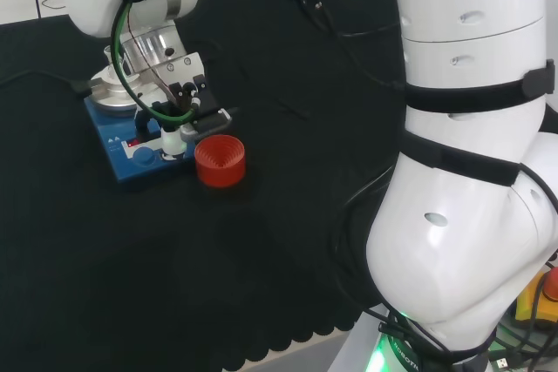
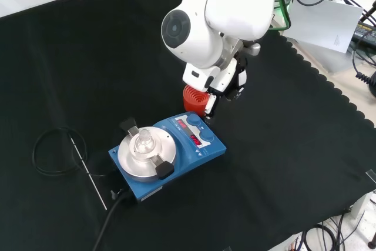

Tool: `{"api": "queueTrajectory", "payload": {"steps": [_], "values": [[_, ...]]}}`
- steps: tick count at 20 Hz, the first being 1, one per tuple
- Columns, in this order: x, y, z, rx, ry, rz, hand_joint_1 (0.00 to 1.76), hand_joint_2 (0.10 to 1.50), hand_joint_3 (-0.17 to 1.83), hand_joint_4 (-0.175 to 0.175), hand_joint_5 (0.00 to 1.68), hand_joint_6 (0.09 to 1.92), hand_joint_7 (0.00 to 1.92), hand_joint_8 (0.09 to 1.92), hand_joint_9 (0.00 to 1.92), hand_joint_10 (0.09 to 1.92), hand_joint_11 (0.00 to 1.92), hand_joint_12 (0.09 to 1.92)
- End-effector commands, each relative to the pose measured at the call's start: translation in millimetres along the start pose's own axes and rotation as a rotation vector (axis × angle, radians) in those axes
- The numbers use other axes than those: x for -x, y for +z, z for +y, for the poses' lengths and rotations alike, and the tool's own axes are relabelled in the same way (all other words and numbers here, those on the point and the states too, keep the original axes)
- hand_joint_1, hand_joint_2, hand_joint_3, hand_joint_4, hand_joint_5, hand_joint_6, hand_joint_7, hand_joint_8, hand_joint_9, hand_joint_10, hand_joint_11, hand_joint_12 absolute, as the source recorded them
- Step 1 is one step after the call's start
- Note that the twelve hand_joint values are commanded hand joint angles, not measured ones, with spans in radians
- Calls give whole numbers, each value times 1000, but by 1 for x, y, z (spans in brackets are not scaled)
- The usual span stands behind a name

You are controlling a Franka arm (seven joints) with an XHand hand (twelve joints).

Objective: Turn on the heater.

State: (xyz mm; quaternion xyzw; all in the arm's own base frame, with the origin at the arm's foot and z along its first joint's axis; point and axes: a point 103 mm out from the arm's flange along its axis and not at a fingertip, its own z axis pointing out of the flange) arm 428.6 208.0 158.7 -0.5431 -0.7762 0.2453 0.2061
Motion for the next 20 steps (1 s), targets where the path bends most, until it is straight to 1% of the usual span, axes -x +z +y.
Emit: {"api": "queueTrajectory", "payload": {"steps": [1,10,20], "values": [[1,2,7,-14,-7,2,1407,692,993,-37,251,608,1635,1600,1678,1758,1419,1351],[11,5,17,-29,-6,16,1410,687,1003,-31,275,437,1640,1595,1684,1751,1420,1352],[15,11,25,-45,-9,15,1410,687,1004,-30,284,405,1640,1595,1687,1749,1421,1353]]}}
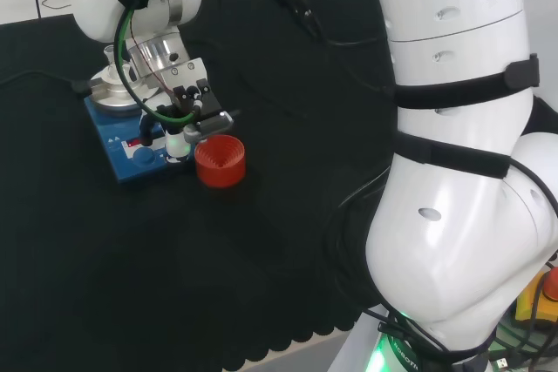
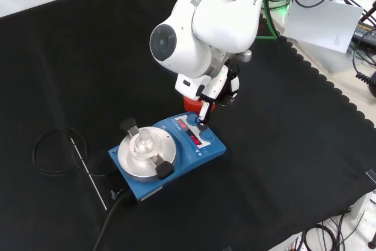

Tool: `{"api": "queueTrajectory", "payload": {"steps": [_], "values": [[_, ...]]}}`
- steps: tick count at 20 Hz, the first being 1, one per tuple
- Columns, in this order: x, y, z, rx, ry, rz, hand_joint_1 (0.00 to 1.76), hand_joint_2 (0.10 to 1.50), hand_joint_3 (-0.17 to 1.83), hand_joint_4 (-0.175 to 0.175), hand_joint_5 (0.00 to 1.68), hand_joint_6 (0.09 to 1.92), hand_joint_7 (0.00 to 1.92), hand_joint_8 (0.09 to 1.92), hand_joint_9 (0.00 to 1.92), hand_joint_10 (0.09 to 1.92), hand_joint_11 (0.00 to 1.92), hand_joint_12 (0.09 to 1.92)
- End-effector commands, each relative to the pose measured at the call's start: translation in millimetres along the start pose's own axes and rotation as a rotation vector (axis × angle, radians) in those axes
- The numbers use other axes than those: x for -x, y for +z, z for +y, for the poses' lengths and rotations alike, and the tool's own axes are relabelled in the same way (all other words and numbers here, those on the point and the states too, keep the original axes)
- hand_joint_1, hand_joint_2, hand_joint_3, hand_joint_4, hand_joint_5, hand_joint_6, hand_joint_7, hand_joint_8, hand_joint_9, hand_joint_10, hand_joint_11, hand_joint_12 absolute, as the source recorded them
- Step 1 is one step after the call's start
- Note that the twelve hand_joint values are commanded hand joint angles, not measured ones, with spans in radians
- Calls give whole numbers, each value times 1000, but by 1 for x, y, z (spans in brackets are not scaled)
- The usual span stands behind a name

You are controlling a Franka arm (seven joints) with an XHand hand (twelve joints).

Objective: Turn on the heater.

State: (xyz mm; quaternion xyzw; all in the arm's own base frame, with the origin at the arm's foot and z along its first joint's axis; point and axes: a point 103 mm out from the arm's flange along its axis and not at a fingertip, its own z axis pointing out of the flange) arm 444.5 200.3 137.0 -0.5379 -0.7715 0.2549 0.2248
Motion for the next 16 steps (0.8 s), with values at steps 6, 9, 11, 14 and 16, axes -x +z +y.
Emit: {"api": "queueTrajectory", "payload": {"steps": [6,9,11,14,16], "values": [[2,4,5,-10,-1,-3,1409,686,1007,-30,289,392,1640,1595,1688,1747,1422,1354],[3,4,6,-2,-1,4,1409,686,1008,-30,292,388,1640,1595,1688,1747,1421,1353],[4,4,6,-2,0,5,1409,686,1008,-30,295,386,1640,1595,1689,1746,1421,1353],[5,4,6,-4,1,7,1409,686,1008,-30,299,384,1639,1596,1689,1745,1421,1353],[5,4,6,-6,1,6,1408,686,1009,-30,301,382,1639,1596,1690,1744,1421,1353]]}}
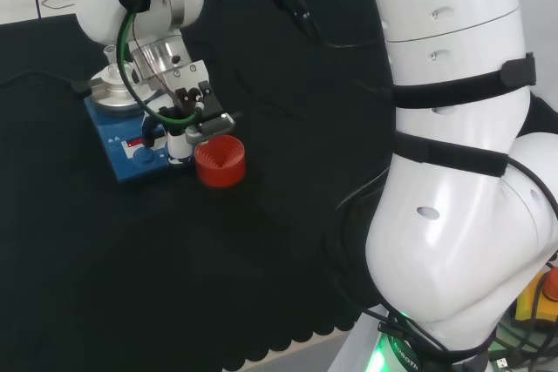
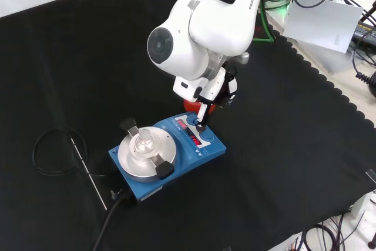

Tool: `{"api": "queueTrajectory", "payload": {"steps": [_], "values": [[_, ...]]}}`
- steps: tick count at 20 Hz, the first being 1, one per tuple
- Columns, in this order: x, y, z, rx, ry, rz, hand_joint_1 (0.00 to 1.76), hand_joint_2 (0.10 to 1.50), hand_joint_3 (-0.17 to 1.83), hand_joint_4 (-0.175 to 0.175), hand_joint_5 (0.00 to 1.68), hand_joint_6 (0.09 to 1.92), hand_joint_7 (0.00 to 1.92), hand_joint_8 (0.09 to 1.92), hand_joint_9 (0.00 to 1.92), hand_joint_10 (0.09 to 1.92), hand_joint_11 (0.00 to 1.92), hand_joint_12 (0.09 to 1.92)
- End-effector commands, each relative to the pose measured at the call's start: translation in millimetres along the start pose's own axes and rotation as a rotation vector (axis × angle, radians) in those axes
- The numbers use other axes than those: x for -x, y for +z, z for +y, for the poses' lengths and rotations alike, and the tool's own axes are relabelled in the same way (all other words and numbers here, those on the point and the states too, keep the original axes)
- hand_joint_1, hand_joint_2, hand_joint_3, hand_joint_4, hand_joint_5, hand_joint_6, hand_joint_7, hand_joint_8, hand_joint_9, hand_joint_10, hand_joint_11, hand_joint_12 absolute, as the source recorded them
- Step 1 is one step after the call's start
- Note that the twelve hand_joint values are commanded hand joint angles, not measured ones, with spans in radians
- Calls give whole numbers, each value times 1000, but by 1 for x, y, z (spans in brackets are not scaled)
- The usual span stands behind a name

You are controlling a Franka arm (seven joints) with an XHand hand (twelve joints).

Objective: Turn on the heater.

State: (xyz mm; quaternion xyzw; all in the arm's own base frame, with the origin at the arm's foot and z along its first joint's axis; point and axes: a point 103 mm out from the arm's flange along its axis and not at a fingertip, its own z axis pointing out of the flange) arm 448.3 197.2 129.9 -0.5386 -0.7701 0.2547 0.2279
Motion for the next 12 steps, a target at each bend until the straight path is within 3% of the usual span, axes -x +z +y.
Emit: {"api": "queueTrajectory", "payload": {"steps": [1,12], "values": [[-1,0,1,-2,-1,0,1408,686,1009,-30,302,382,1639,1596,1690,1743,1421,1353],[-4,1,2,-13,-4,-7,1406,687,1009,-31,309,374,1637,1596,1691,1738,1428,1349]]}}
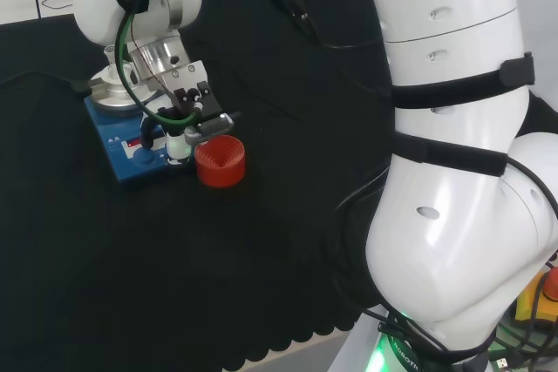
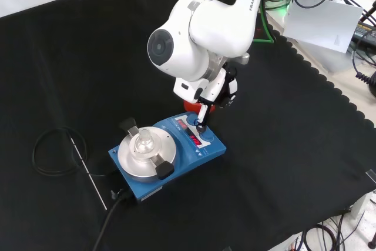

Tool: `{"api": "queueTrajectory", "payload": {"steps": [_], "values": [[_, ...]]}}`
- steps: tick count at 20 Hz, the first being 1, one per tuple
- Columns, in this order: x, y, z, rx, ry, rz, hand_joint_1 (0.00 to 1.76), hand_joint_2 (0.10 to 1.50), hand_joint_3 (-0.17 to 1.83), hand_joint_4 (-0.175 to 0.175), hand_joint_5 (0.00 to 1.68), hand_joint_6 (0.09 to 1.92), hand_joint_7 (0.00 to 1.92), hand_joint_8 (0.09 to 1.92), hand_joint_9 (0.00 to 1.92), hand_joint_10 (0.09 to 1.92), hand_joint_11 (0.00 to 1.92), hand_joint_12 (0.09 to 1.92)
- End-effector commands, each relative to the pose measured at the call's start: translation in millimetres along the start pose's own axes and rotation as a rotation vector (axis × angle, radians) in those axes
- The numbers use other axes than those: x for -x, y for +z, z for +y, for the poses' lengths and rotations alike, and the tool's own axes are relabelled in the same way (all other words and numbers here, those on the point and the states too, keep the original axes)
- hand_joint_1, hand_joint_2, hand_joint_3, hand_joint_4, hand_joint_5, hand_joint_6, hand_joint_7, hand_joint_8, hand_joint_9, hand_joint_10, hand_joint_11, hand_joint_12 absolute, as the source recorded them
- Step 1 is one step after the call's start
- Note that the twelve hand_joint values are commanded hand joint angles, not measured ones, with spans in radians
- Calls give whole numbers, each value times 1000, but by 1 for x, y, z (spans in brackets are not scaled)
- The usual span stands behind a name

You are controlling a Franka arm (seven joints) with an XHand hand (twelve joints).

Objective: Turn on the heater.

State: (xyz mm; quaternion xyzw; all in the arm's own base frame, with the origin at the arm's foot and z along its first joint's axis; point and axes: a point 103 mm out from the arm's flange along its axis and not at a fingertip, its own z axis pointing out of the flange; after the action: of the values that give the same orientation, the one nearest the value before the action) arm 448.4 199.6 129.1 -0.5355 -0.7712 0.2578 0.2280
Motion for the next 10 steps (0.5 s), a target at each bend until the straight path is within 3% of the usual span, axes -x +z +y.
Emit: {"api": "queueTrajectory", "payload": {"steps": [1,10], "values": [[-2,2,2,-8,0,-3,1406,687,1009,-31,310,373,1637,1596,1691,1738,1428,1349],[-2,4,2,-15,-4,-6,1405,688,1010,-32,322,376,1636,1595,1691,1735,1431,1346]]}}
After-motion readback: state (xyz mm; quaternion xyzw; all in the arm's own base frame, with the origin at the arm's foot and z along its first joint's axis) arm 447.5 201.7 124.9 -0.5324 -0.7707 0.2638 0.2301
